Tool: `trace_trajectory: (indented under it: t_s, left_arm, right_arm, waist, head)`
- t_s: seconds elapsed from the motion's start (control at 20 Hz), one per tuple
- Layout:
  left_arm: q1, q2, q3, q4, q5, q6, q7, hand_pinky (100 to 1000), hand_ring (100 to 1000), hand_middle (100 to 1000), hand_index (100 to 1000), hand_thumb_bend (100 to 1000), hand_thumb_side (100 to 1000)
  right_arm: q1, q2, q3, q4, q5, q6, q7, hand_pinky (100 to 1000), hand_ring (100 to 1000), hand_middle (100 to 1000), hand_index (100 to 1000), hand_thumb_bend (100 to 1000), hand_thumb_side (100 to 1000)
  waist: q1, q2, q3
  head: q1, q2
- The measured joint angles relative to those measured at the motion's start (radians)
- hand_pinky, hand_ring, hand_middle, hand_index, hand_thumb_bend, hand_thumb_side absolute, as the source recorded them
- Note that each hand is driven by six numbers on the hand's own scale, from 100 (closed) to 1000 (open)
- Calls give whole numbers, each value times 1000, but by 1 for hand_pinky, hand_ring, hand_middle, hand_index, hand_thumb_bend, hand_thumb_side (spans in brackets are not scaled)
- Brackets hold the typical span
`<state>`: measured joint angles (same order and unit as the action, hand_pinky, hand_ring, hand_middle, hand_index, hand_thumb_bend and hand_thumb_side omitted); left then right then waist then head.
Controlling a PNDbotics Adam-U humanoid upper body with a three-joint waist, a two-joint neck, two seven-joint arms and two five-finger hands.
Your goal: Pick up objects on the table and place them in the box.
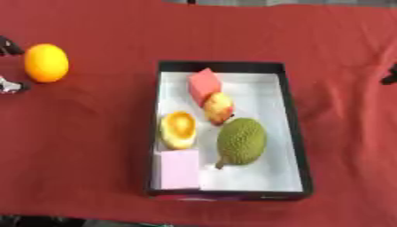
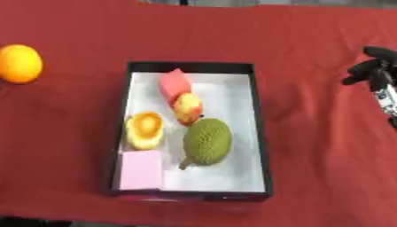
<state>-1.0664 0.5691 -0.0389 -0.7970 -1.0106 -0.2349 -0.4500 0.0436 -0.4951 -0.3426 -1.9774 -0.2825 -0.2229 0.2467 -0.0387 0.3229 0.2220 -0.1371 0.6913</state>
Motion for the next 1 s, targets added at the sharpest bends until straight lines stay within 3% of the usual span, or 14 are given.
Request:
trace_trajectory:
  t_s: [0.2, 0.3, 0.35, 0.4, 0.55, 0.65, 1.0]
  left_arm:
    - [-8, -31, 18, 10, -17, 28, 64, 771, 765, 713, 762, 384, 290]
    - [-9, -43, 20, 22, -21, 35, 96, 764, 756, 695, 711, 352, 192]
    - [-9, -47, 20, 29, -21, 35, 111, 764, 756, 695, 711, 352, 192]
    - [-10, -50, 20, 36, -21, 34, 127, 733, 719, 644, 618, 285, 100]
    - [-10, -54, 20, 49, -11, 20, 173, 708, 683, 601, 478, 225, 100]
    - [-10, -57, 20, 45, 9, 10, 203, 702, 672, 588, 439, 221, 100]
    - [-16, -56, -21, -73, 104, -52, 306, 697, 661, 575, 404, 300, 100]
  right_arm:
    - [-4, 8, 5, 0, 8, 2, 7, 976, 640, 631, 857, 100, 522]
    - [-8, 8, 6, 0, 12, 3, 8, 976, 641, 631, 857, 100, 521]
    - [-8, 8, 6, 0, 14, 3, 9, 976, 641, 631, 857, 100, 521]
    - [-8, 8, 6, 0, 14, 4, 9, 976, 640, 631, 857, 100, 521]
    - [-8, 8, 7, 0, 15, 5, 10, 976, 640, 631, 857, 100, 521]
    - [-8, 8, 9, 0, 16, 7, 12, 976, 641, 631, 857, 100, 522]
    - [-7, 8, 11, 0, 15, 7, 11, 977, 641, 632, 858, 100, 523]
  waist:
    - [-1, 5, -5]
    - [-1, 6, -9]
    - [-1, 6, -9]
    - [-1, 6, -9]
    - [0, 6, -9]
    - [0, 6, -9]
    - [4, 6, -9]
  head:
    - [6, -3]
    - [9, -6]
    - [10, -7]
    - [11, -7]
    - [12, -7]
    - [12, -7]
    - [11, -6]
